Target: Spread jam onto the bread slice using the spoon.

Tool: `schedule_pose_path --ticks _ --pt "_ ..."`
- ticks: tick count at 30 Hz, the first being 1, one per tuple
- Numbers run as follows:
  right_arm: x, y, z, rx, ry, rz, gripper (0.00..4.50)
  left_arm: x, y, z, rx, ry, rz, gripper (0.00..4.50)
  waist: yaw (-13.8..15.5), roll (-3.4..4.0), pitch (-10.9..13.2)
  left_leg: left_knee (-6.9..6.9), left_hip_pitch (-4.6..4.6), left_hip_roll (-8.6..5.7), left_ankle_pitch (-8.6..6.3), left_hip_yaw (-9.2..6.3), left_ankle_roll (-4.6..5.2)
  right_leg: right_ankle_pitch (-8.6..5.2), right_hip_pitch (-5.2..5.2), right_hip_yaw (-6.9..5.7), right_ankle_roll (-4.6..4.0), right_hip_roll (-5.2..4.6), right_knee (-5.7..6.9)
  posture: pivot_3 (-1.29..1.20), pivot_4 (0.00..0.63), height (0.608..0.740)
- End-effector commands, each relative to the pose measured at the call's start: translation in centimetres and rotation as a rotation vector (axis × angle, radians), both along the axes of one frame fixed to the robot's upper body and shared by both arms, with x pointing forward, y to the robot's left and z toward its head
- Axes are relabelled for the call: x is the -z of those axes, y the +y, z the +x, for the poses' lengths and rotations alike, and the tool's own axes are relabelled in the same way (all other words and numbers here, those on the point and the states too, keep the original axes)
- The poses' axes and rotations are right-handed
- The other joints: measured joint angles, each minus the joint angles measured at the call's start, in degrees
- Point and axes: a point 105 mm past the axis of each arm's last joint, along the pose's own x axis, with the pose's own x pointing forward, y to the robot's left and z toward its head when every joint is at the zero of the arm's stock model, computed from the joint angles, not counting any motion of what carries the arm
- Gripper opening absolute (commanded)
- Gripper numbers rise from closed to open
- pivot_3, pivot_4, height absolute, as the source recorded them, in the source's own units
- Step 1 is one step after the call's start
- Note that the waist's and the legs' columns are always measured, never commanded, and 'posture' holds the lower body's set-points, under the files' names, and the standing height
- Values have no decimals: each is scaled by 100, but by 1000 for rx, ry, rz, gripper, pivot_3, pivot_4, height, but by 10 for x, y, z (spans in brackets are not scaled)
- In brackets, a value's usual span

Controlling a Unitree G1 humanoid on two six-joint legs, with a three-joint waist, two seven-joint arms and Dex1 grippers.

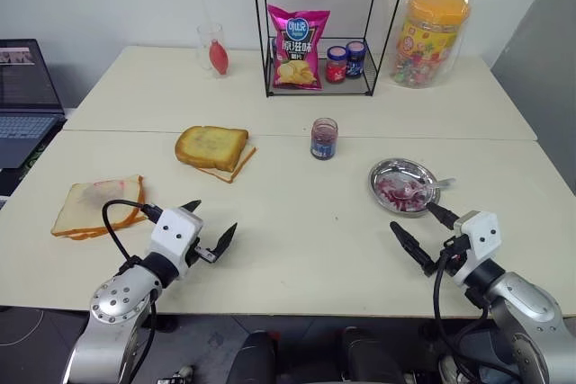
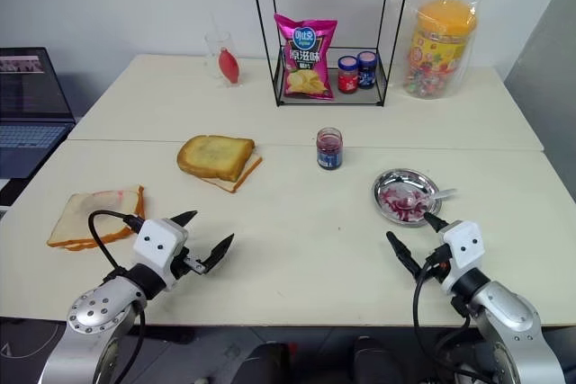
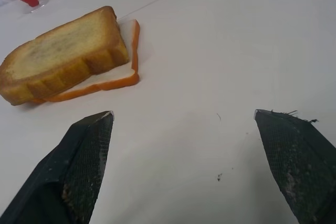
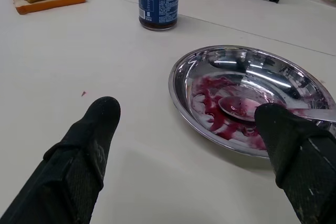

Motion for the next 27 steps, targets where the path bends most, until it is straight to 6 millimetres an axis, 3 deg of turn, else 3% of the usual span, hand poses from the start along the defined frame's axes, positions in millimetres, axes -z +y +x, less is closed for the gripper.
schedule_pose_path --ticks 1,8,13,21,27 --pt "-14 1 0 -2 -56 -4 4500 -10 -6 -1 39 -44 -10 4492 0 0 0 0 0 0 0 0 0 0 0 0 0 0 0 0 150 740" --pt "-11 -1 -1 3 -52 -4 4500 -9 -5 1 25 -41 10 4492 0 0 0 0 1 0 0 0 0 0 0 0 0 0 1 0 150 740" --pt "-9 1 -1 -1 -49 -1 4500 -17 -13 -5 117 -72 -37 4492 0 1 0 0 0 0 0 1 0 0 0 1 0 0 0 0 150 740" --pt "-18 7 1 -22 -84 5 4500 -30 -3 5 3 -145 -179 4492 0 1 -1 0 2 1 0 3 0 1 1 2 1 0 1 0 150 740" --pt "-22 18 -2 -88 -82 -9 4500 -35 17 23 -180 -155 -304 4492 0 1 -1 2 1 -1 0 1 0 22 2 1 37 2 2 0 150 740"
